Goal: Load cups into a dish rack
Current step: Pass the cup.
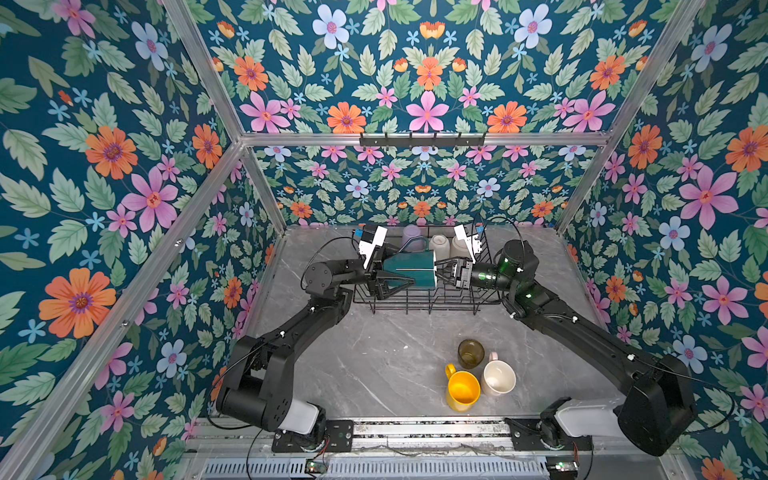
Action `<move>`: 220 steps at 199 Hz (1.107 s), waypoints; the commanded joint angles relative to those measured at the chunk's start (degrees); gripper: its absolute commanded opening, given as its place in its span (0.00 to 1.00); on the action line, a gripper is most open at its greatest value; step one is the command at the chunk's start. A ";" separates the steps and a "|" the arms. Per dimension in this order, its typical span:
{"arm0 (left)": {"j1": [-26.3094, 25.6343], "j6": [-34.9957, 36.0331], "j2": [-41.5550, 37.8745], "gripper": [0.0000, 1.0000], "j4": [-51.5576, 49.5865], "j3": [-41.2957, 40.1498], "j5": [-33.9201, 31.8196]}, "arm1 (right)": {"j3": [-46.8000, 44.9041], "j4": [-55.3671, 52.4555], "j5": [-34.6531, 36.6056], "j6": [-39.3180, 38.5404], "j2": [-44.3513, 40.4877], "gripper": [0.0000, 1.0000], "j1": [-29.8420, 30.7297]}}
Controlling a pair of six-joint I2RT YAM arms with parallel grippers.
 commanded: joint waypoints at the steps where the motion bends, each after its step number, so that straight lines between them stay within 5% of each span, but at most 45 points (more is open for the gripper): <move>1: -0.50 -7.92 1.25 0.82 8.38 0.81 0.74 | 0.63 6.23 -3.09 0.13 0.68 0.00 1.01; 220: -1.01 -5.51 0.19 0.95 6.61 0.05 0.71 | 3.20 6.99 -1.89 -0.77 2.04 0.00 3.10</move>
